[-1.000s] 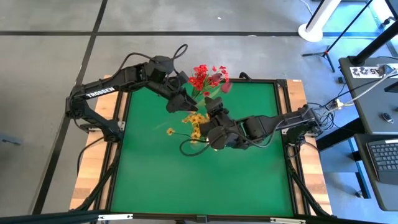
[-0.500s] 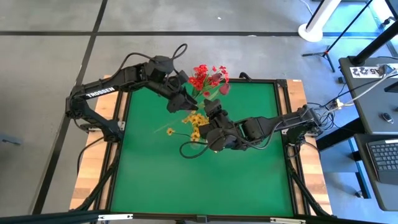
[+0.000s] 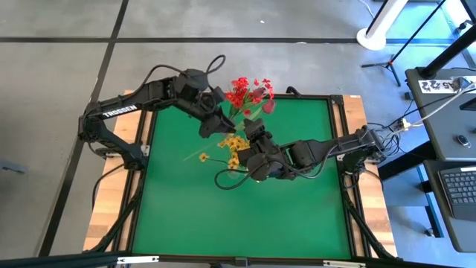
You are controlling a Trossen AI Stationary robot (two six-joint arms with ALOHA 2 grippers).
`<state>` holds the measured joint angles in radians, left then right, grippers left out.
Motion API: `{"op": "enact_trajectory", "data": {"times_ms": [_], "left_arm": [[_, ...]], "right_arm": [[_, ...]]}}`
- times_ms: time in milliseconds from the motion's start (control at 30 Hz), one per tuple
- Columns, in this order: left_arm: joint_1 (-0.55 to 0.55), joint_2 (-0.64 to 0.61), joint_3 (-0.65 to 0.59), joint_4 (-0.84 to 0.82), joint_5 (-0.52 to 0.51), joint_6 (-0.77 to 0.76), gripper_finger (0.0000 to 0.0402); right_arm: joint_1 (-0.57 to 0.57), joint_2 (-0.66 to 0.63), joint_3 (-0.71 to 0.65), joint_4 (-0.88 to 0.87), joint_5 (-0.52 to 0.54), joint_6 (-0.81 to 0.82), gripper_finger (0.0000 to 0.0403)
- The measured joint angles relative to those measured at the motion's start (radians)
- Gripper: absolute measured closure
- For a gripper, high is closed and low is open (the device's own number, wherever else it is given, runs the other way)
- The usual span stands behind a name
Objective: Sort flowers into vase by color
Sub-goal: Put the red flower into the violet vase
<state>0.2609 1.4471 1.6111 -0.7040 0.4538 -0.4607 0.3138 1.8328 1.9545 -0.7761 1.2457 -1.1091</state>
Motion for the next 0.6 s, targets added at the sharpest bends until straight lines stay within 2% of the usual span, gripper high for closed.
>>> {"op": "enact_trajectory", "data": {"times_ms": [267,467,600], "left_arm": [[-0.026,0.0,0.0,-0.001,-0.009,0.02,0.0298],[-0.034,0.0,0.0,-0.002,-0.047,0.029,0.0386],[-0.034,0.0,0.0,-0.003,-0.052,0.042,0.0396]], "right_arm": [[0.0,0.0,0.0,0.005,0.0,0.001,0.0398],[-0.001,0.0,0.0,0.004,0.0,0.0,0.0398],[0.0,0.0,0.0,0.004,-0.001,0.002,0.039]]}}
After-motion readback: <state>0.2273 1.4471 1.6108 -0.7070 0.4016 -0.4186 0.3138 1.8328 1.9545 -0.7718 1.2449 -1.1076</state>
